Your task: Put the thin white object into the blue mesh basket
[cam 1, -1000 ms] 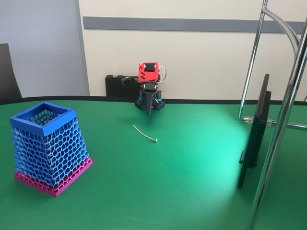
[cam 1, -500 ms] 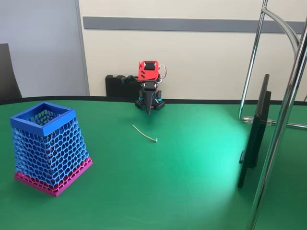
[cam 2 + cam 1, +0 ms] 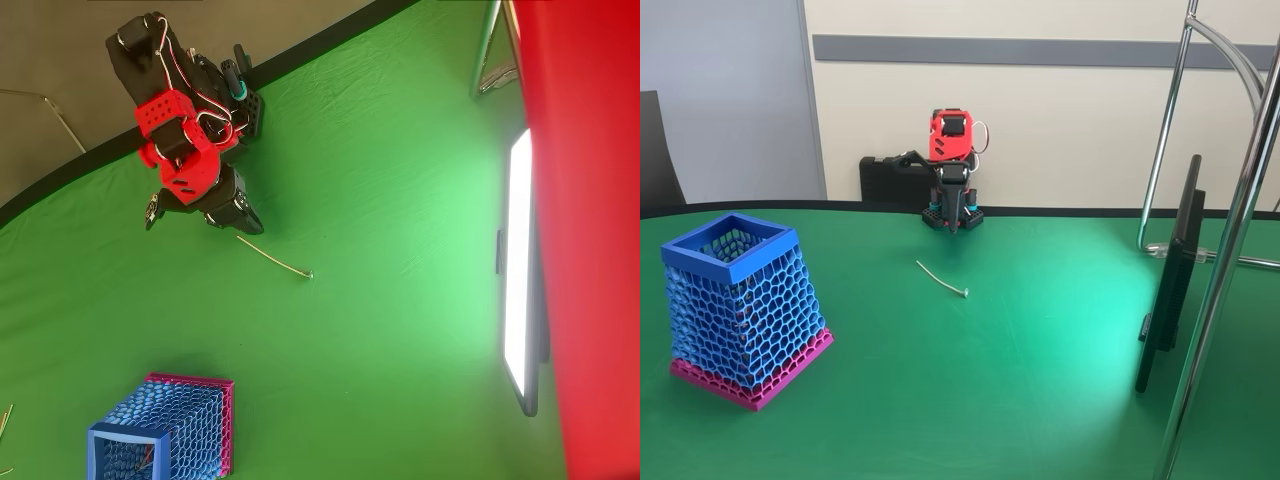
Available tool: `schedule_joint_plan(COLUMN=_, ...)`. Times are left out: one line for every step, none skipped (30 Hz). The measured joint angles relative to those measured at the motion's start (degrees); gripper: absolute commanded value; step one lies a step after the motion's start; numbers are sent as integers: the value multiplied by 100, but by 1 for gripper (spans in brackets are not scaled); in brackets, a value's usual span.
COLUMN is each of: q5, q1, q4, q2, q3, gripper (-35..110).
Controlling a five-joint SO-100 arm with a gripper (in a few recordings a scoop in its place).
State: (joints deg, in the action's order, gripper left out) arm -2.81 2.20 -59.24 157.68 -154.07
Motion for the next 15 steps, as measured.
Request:
schedule_joint_plan(q5=-70, q1=0, q4=26, q2=-193, q3=123, gripper=1)
schedule_joint_plan(q5=-123, q1=18, q4=44, q2=-404, q3=264, gripper=1)
schedule_joint_plan(q5=-167, q1=44, q4=44, q2=-633, q3=431, gripper=1)
schedule_joint_plan(q5=-229, q1=62, q4=44, q2=-861, q3=598, gripper=1)
schedule_joint_plan(q5=-290, q1=70, q4=44, q2=-1081, q3=756, gripper=1)
schedule_joint_plan(q5=-343, q1=62, q4=44, q2=-1336, q3=923, gripper=1)
schedule_joint_plan(q5=-404, q1=53, q4=44, q2=-1564, q3=1081, gripper=1)
schedule_joint_plan(q5=-475, q1=44, q4=44, q2=-1793, q3=1230, gripper=1)
schedule_joint_plan(q5=-527, q1=44, q4=44, q2=-2021, q3=1362, gripper=1)
schedule_joint_plan(q5=-580, q1=44, q4=44, q2=-2224, q3=1512, gripper=1)
schedule_joint_plan(q5=-650, q1=44, q4=44, q2=-2417, q3=1635, gripper=1)
schedule_joint_plan(q5=-712, q1=44, q4=44, q2=-2628, q3=1758, gripper=1)
schedule_joint_plan(q5=-765, q1=44, q4=44, q2=-2804, q3=1890, gripper=1)
schedule_joint_plan(q5=-826, q1=44, q4=44, q2=-2962, q3=1995, gripper=1)
schedule_joint_plan(q5=-861, q1=35, q4=53, q2=-3094, q3=2074, gripper=1)
